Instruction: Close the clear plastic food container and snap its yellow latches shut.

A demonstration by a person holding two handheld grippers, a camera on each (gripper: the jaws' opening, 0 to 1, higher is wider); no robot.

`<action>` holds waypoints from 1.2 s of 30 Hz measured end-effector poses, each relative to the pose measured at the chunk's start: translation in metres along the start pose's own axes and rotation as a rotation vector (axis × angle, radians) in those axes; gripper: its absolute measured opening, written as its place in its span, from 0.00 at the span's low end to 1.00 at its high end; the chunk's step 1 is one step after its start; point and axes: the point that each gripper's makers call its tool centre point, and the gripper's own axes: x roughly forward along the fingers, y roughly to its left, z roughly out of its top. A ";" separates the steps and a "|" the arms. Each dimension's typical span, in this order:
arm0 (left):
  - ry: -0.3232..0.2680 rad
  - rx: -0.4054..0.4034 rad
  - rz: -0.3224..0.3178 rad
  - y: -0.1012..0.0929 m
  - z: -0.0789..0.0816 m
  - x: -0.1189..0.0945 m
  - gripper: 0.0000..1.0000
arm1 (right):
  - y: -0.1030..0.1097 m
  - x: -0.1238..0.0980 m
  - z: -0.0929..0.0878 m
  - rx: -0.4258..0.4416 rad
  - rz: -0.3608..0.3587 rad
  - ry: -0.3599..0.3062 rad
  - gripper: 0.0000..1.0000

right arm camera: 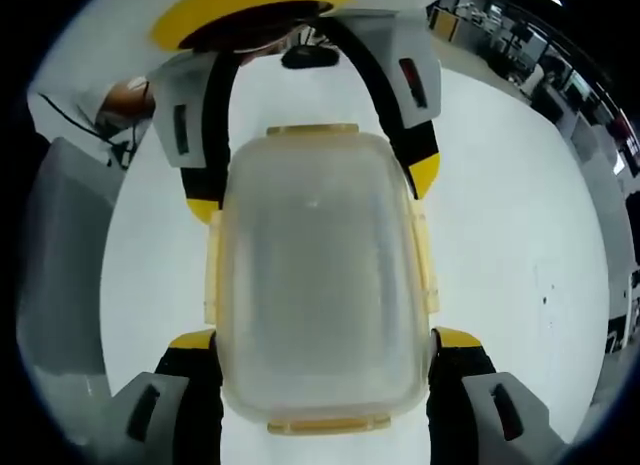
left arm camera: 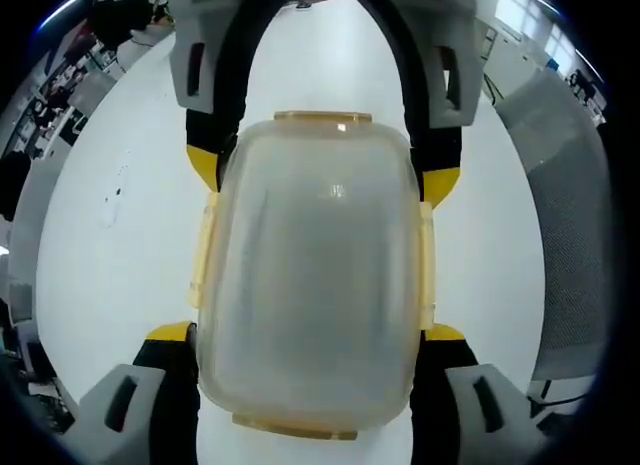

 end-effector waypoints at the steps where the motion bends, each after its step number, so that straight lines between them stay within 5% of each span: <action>1: 0.001 0.001 0.000 0.001 0.000 0.000 0.88 | 0.000 0.000 0.000 -0.001 0.001 0.000 0.86; 28: 0.012 -0.002 0.005 0.033 0.006 0.005 0.89 | -0.035 -0.002 -0.001 0.012 -0.007 -0.020 0.87; 29: 0.048 0.071 0.068 0.042 0.001 0.009 0.90 | -0.037 -0.001 0.000 0.038 -0.014 -0.028 0.87; 30: 0.110 0.064 0.028 0.033 -0.008 0.011 0.90 | -0.038 -0.001 0.000 0.033 -0.015 -0.035 0.87; 36: 0.016 0.073 0.038 0.042 0.000 0.009 0.89 | -0.038 0.000 -0.001 0.034 -0.009 -0.033 0.87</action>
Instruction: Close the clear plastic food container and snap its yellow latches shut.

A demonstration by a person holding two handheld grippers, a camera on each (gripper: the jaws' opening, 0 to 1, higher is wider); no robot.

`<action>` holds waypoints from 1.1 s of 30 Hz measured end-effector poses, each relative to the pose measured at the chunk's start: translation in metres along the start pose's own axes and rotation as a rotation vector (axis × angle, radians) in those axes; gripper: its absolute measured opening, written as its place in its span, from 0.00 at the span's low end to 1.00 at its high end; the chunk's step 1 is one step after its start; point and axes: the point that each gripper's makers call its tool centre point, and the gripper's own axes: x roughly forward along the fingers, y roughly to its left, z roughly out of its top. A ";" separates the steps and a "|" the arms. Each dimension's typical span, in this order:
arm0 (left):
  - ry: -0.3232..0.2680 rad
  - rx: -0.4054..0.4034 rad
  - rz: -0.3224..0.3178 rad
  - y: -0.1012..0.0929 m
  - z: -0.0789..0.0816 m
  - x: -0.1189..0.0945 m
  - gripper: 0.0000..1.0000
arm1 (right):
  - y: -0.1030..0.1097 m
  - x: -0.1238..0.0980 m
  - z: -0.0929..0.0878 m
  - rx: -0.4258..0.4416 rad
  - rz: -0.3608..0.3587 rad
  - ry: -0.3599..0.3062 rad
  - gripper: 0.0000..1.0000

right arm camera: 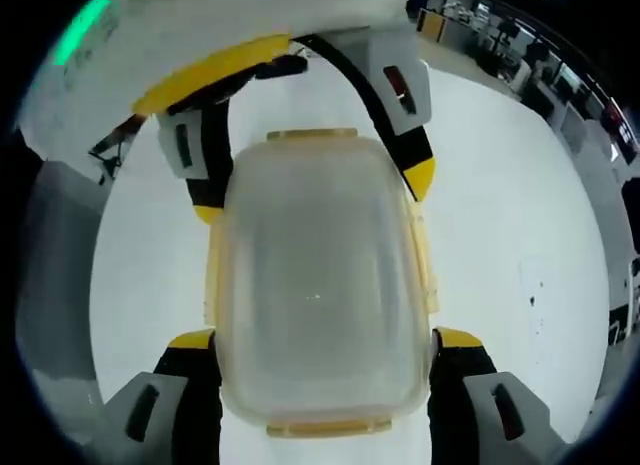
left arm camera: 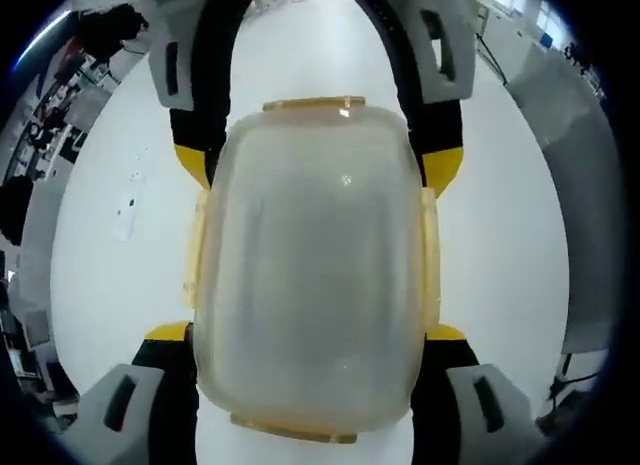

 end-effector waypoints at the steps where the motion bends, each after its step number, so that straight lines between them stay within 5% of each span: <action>1: 0.004 -0.003 0.000 0.002 0.000 0.001 0.89 | 0.000 0.000 0.000 -0.003 0.003 -0.003 0.87; 22: 0.049 0.011 0.002 0.002 0.002 0.002 0.90 | -0.002 -0.004 -0.001 -0.003 0.009 0.001 0.87; 28: -0.013 0.005 -0.026 0.002 0.005 -0.004 0.90 | -0.001 -0.007 0.001 -0.023 0.027 -0.062 0.86; 33: -0.078 -0.024 -0.034 0.002 0.009 -0.009 0.90 | -0.006 -0.017 0.014 -0.004 0.004 -0.193 0.88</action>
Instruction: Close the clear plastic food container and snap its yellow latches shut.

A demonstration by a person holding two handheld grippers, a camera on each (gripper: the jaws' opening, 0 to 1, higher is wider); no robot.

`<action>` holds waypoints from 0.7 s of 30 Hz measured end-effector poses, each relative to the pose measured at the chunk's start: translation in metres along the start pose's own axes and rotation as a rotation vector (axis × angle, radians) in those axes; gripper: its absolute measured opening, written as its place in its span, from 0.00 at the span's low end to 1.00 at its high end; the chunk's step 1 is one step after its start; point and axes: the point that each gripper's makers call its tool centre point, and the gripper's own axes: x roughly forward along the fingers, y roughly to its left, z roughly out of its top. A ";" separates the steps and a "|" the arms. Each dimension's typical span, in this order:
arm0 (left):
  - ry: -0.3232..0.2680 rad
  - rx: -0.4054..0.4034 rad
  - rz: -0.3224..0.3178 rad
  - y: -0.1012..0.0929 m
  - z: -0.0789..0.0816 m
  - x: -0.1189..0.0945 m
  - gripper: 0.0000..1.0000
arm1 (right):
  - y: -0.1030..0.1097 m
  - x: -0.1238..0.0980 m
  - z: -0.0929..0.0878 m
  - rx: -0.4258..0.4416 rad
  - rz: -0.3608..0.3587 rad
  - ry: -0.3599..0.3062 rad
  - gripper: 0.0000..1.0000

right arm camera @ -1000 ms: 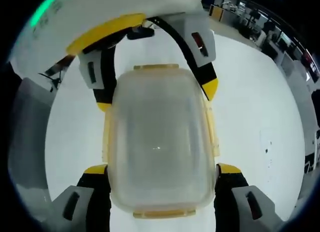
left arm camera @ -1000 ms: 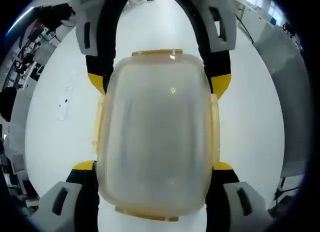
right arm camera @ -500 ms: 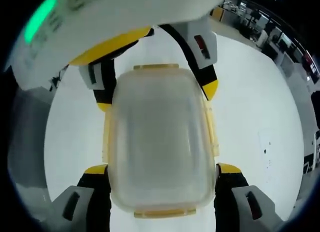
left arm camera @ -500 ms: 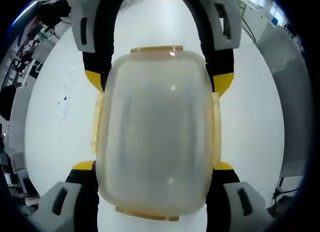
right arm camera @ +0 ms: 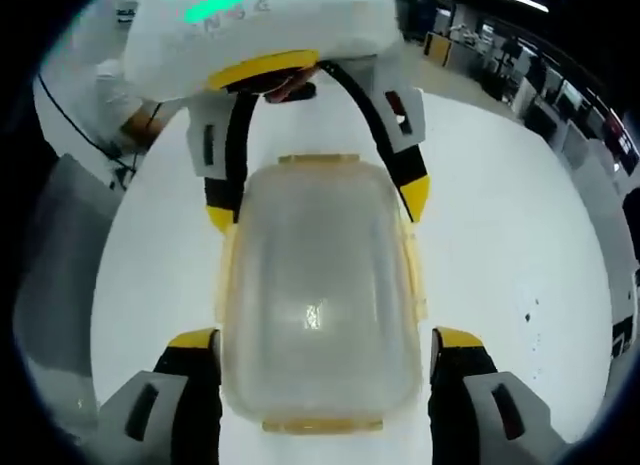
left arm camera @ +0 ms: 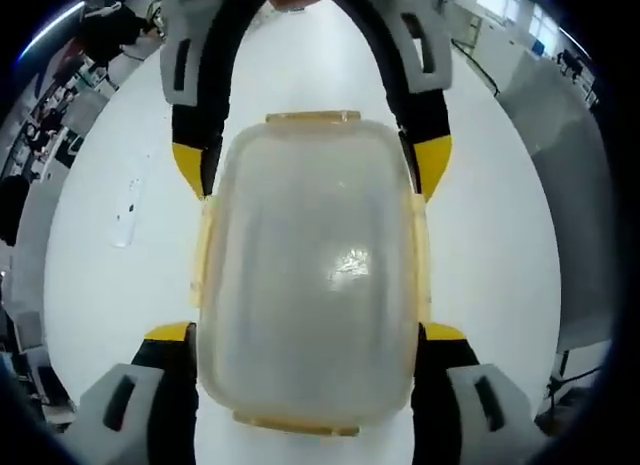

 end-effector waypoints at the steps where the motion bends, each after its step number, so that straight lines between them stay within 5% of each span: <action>1: -0.026 -0.026 -0.005 -0.001 0.002 -0.001 0.91 | -0.001 -0.001 0.000 0.009 -0.004 -0.008 0.88; 10: -0.198 -0.147 0.017 0.007 0.004 -0.008 0.94 | 0.000 -0.007 0.001 0.071 -0.049 -0.137 0.89; 17: -0.382 -0.286 0.029 0.005 0.009 -0.014 0.93 | 0.002 -0.012 0.017 0.188 -0.090 -0.356 0.89; 21: -0.467 -0.329 0.076 0.012 0.009 -0.017 0.93 | 0.005 -0.013 0.019 0.191 -0.128 -0.408 0.89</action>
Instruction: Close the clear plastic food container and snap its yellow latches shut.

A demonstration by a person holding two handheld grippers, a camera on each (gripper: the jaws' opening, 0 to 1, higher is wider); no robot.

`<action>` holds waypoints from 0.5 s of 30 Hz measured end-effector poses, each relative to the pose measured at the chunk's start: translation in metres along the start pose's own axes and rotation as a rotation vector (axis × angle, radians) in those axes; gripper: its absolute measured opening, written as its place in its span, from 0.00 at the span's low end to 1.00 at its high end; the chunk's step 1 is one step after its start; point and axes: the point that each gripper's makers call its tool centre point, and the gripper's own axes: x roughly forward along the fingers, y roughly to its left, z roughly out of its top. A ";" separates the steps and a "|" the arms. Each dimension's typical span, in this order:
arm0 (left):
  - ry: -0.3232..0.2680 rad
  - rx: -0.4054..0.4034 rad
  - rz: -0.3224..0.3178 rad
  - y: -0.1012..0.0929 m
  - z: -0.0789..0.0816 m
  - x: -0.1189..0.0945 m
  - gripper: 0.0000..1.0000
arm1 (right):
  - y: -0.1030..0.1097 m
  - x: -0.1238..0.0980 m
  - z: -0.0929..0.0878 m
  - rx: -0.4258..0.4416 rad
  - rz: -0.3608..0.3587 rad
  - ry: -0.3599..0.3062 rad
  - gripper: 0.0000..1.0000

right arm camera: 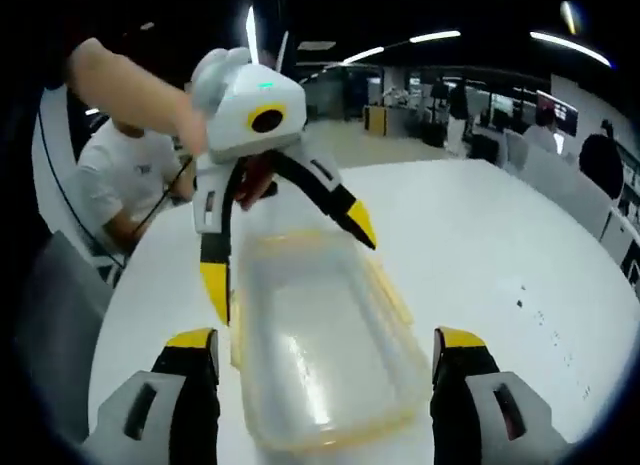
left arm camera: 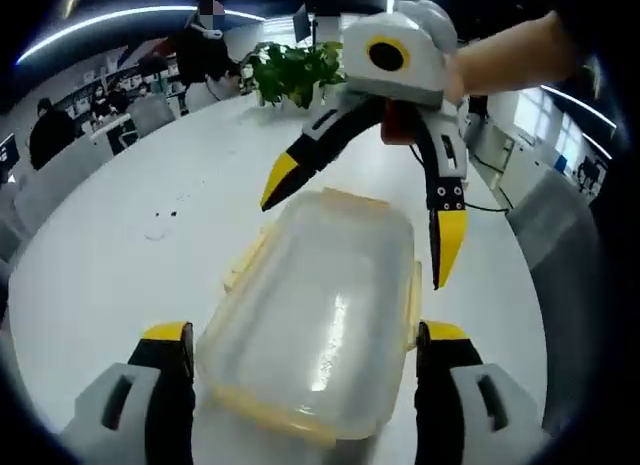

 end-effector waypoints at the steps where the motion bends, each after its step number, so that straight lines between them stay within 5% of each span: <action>1: -0.009 -0.005 0.006 0.000 -0.001 0.000 0.94 | 0.000 0.000 -0.001 -0.002 -0.010 -0.004 0.89; 7: -0.141 -0.073 0.078 -0.001 0.003 -0.005 0.99 | -0.001 -0.007 0.001 0.075 -0.086 -0.126 0.96; 12: -0.158 -0.078 0.115 -0.003 -0.002 -0.004 0.99 | -0.006 -0.014 -0.008 0.090 -0.174 -0.140 0.97; 15: -0.216 -0.135 0.143 -0.002 0.001 -0.005 0.99 | -0.006 -0.017 -0.011 0.121 -0.204 -0.167 0.97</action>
